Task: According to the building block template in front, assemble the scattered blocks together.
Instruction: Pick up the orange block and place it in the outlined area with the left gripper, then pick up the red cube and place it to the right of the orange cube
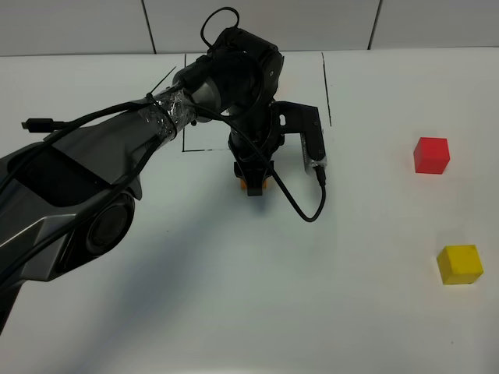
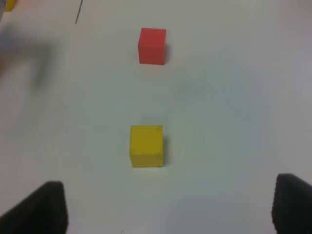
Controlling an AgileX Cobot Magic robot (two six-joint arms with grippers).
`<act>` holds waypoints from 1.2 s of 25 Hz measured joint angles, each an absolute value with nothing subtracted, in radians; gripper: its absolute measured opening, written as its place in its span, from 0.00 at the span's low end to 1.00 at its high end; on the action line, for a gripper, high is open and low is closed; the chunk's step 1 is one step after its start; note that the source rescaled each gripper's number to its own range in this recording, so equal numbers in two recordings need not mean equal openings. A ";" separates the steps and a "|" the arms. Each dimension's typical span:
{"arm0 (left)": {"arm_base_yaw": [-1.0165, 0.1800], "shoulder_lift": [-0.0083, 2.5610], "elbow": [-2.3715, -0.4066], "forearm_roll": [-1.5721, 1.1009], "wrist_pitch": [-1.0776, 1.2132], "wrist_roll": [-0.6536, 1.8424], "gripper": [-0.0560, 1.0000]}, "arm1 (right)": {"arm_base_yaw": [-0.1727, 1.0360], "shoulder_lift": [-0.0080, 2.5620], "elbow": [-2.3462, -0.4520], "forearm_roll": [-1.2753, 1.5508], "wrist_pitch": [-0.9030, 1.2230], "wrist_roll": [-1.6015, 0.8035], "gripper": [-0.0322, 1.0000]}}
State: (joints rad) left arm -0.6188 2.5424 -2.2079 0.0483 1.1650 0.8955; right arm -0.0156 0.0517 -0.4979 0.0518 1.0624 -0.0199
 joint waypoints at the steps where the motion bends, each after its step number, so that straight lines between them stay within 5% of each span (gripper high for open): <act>1: -0.619 2.542 -2.208 0.048 1.165 0.895 0.05 | -0.016 0.052 -0.498 0.052 1.062 -0.020 0.81; 5: -0.619 2.544 -2.208 0.048 1.156 0.895 0.15 | -0.016 0.052 -0.498 0.053 1.062 -0.020 0.81; 12: -0.619 2.490 -2.207 0.028 1.166 0.895 0.88 | -0.016 0.052 -0.498 0.057 1.062 -0.020 0.81; 14: -0.619 2.445 -2.207 0.021 1.167 0.895 0.97 | -0.016 0.052 -0.498 0.057 1.062 -0.020 0.81; 30: -0.463 2.263 -2.207 -0.049 1.132 0.588 0.97 | -0.016 0.052 -0.498 0.072 1.062 -0.020 0.81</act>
